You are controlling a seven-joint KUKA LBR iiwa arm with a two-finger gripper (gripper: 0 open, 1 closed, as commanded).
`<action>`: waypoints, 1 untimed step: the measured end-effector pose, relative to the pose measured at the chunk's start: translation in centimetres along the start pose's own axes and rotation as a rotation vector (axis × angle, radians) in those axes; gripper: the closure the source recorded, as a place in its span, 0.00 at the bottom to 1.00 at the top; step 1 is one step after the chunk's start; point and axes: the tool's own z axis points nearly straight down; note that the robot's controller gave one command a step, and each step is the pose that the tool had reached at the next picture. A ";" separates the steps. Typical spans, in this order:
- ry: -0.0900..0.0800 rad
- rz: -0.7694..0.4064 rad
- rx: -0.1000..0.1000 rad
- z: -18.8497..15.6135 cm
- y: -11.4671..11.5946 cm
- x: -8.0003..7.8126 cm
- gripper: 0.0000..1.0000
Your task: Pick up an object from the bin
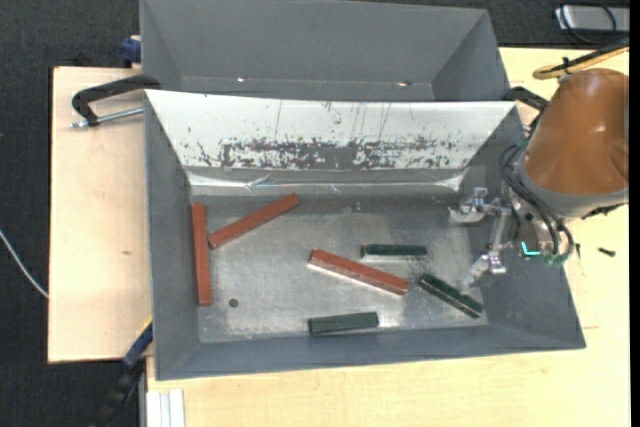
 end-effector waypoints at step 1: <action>-0.008 -0.002 0.001 -0.4 0.0 -0.2 0.00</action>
Offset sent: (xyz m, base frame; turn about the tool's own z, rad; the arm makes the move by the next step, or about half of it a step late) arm -0.0156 0.0261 -0.0598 -0.0056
